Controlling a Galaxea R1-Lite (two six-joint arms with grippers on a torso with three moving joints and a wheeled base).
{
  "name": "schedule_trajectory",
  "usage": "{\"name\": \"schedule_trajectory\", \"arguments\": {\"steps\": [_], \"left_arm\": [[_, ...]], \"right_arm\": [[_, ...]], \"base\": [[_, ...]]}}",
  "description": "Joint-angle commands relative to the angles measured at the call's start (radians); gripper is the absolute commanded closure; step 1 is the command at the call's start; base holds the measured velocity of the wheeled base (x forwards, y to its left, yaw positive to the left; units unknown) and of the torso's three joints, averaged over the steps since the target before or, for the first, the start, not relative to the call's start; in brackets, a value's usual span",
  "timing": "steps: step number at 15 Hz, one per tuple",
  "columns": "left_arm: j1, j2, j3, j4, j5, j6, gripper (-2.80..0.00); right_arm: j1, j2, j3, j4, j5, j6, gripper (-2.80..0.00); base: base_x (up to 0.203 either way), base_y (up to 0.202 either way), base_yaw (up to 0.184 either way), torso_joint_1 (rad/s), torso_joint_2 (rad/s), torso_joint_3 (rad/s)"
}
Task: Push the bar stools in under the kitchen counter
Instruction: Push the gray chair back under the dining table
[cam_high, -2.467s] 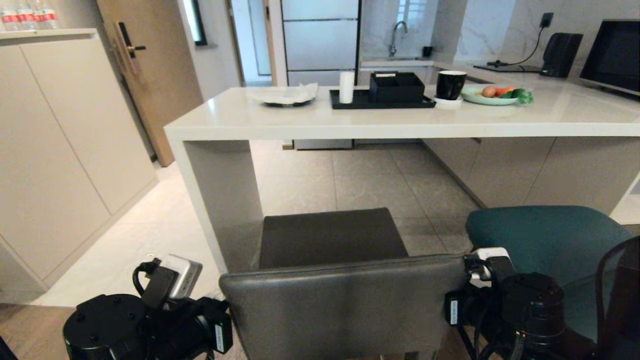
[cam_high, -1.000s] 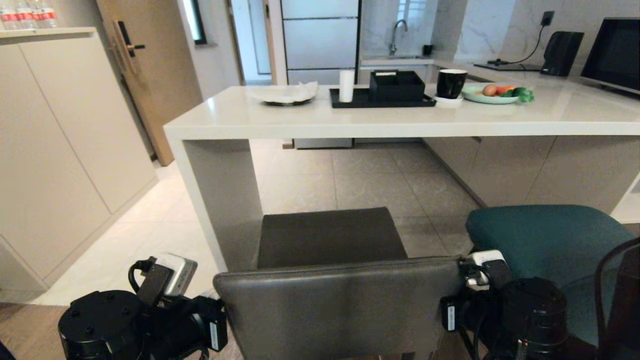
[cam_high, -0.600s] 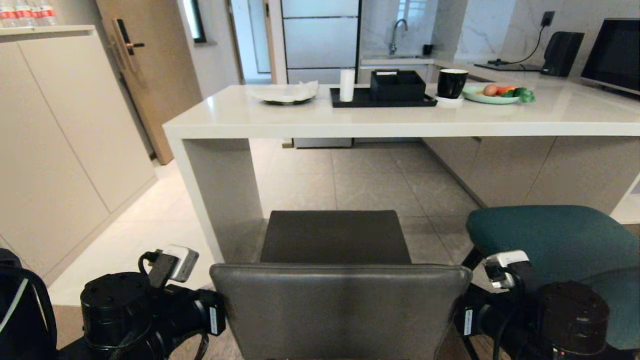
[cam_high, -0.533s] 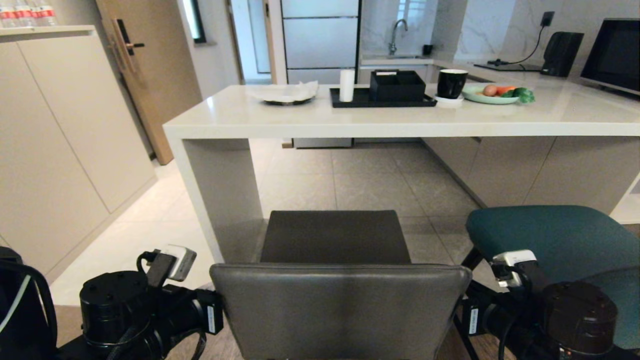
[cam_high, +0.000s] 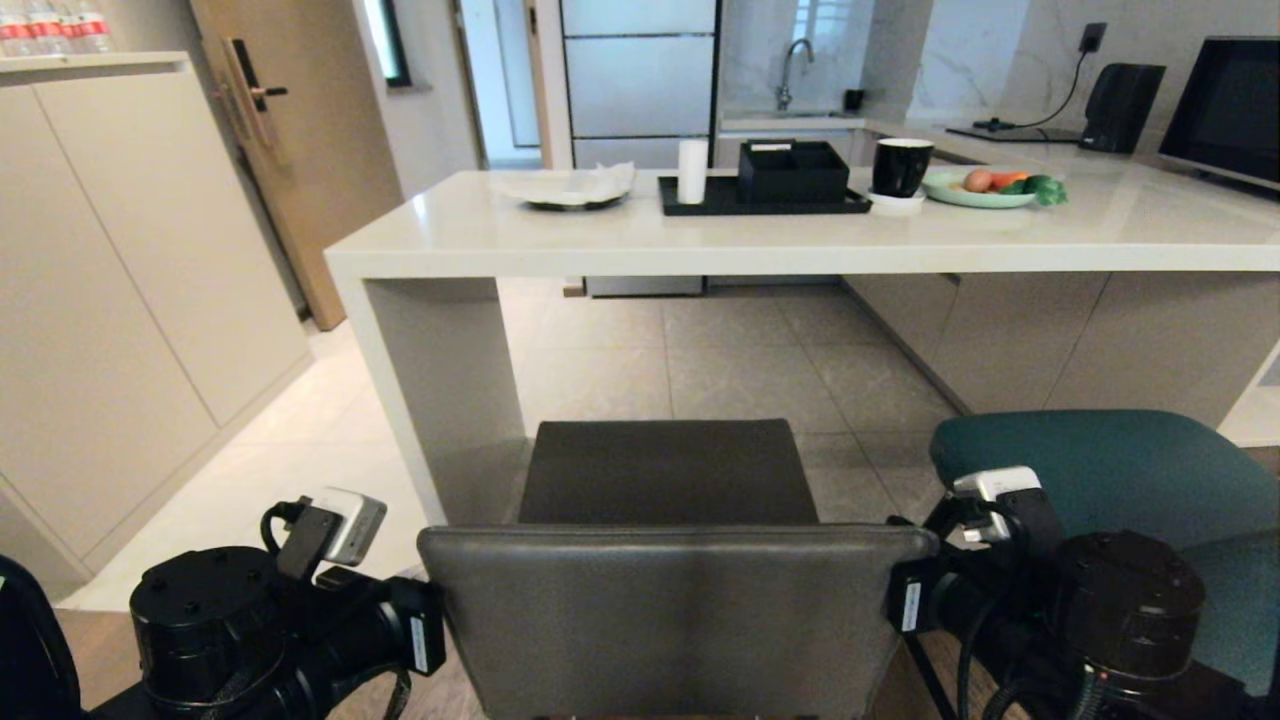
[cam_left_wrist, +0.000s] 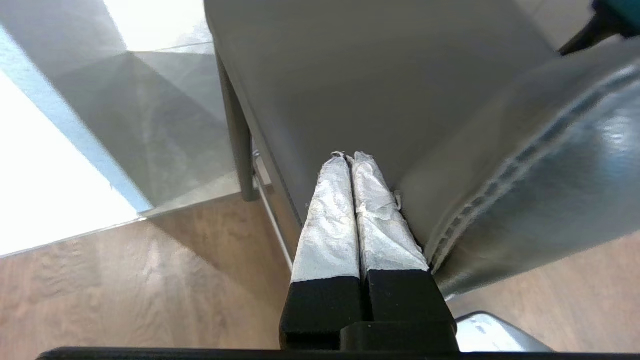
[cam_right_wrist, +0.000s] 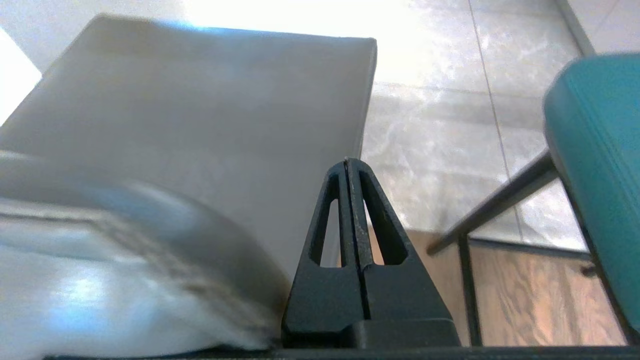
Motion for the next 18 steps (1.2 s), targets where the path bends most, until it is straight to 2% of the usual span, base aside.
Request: {"name": "schedule_trajectory", "arguments": {"steps": [1, 3, 7, 10, 12, 13, 15, 18], "left_arm": [[-0.013, -0.008, 0.006, -0.010, -0.016, -0.001, 0.00], [-0.015, -0.003, 0.008, -0.010, -0.052, -0.002, 0.00], [-0.005, 0.043, -0.010, -0.010, -0.056, -0.003, 0.00], [0.041, 0.076, -0.102, -0.010, -0.049, 0.002, 0.00], [0.047, 0.096, -0.170, -0.010, -0.046, 0.006, 0.00], [0.044, 0.109, -0.201, -0.010, -0.045, 0.015, 0.00], [0.046, 0.123, -0.233, -0.010, -0.044, 0.079, 0.00], [0.060, 0.123, -0.222, -0.010, -0.044, 0.078, 0.00]], "right_arm": [[0.032, 0.046, -0.070, -0.006, 0.003, 0.000, 0.00], [0.057, 0.071, -0.080, -0.006, 0.002, 0.000, 0.00], [0.063, 0.075, -0.056, -0.006, 0.002, 0.003, 0.00], [0.045, 0.078, 0.013, -0.021, -0.001, 0.044, 0.00], [0.013, 0.080, 0.035, -0.034, -0.001, 0.053, 0.00], [-0.005, 0.084, 0.044, -0.035, -0.001, 0.056, 0.00], [-0.021, 0.085, 0.041, -0.035, 0.000, 0.061, 0.00], [-0.020, 0.105, 0.010, -0.035, 0.002, 0.054, 0.00]], "base": [[0.000, 0.000, 0.000, 0.000, 0.00, 0.000], [0.000, 0.000, 0.000, 0.000, 0.00, 0.000], [0.000, 0.000, 0.000, 0.000, 0.00, 0.000], [0.000, 0.000, 0.000, 0.000, 0.00, 0.000], [0.000, 0.000, 0.000, 0.000, 0.00, 0.000], [0.000, 0.000, 0.000, 0.000, 0.00, 0.000], [0.000, 0.000, 0.000, 0.000, 0.00, 0.000], [0.000, 0.000, 0.000, 0.000, 0.00, 0.000]]}}
